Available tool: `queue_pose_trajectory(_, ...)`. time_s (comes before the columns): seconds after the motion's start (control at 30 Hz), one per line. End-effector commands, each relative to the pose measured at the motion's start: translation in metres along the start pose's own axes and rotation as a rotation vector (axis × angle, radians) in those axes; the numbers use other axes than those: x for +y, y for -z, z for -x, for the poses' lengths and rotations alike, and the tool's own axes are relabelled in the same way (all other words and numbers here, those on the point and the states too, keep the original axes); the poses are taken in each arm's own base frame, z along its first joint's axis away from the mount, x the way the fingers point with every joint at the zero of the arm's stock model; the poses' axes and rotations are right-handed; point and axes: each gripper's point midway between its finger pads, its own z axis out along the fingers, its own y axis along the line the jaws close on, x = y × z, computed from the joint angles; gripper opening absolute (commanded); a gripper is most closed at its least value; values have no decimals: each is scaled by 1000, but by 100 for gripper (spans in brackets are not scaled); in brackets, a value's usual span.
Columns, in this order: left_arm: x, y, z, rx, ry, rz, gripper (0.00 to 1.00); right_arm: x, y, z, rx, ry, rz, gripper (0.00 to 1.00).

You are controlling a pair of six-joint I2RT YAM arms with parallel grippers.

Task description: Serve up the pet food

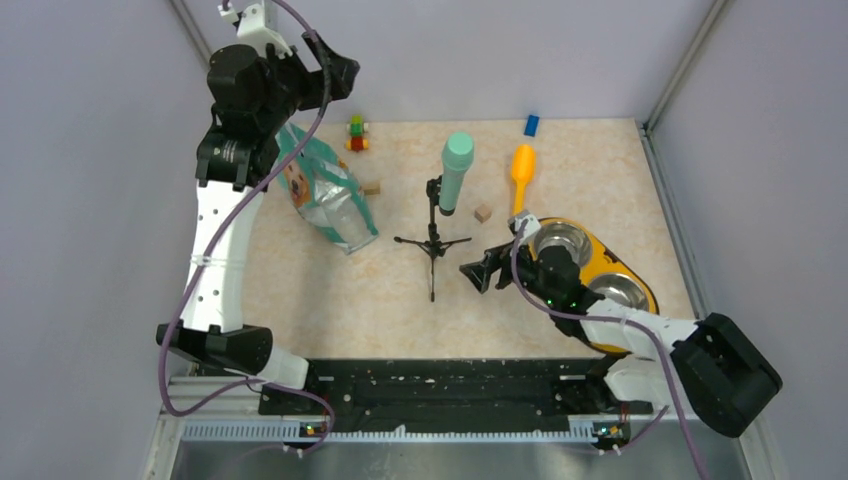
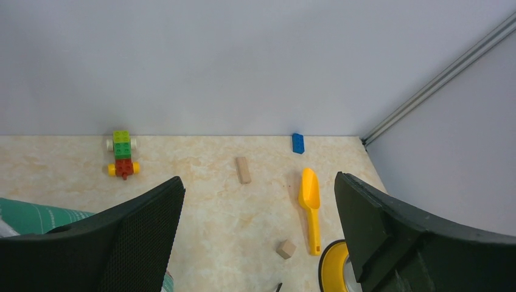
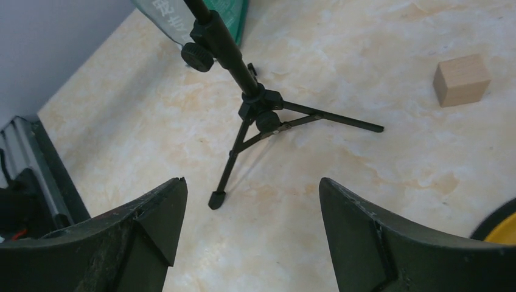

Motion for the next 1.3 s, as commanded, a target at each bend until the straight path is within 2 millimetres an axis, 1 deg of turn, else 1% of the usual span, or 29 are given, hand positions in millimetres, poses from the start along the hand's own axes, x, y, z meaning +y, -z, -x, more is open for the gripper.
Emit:
queue_pose_trajectory(0.0, -10, 14, 24, -80, -21, -15, 97, 26, -8, 18, -102, -173, 110, 80)
queue_pose_trajectory(0.1, -11, 14, 26, -78, -22, -13, 97, 49, -12, 21, -114, -254, 247, 78)
queue_pose_trajectory(0.13, -10, 13, 25, -76, -21, -11, 97, 54, -13, 15, -100, -280, 281, 77)
queue_pose_trajectory(0.17, -10, 13, 25, -76, -22, -11, 97, 59, -13, 14, -103, -295, 316, 76)
queue_pose_trajectory(0.33, -7, 13, 23, -70, -23, 3, 97, 64, -21, 3, -81, -335, 370, 80)
queue_pose_trajectory(0.5, -4, 23, 25, -80, -46, 23, 97, 78, -24, 3, -67, -345, 469, 78)
queue_pose_trajectory(0.67, -3, 26, 23, -77, -53, 27, 97, 91, -30, 3, -57, -386, 571, 78)
queue_pose_trajectory(0.87, -2, 31, 24, -81, -60, 39, 97, 90, -47, 4, -71, -428, 592, 76)
queue_pose_trajectory(1.03, -2, 37, 29, -98, -71, 47, 97, 91, -63, 6, -77, -428, 602, 76)
queue_pose_trajectory(1.27, -2, 40, 31, -103, -75, 53, 97, 85, -85, 8, -102, -449, 582, 76)
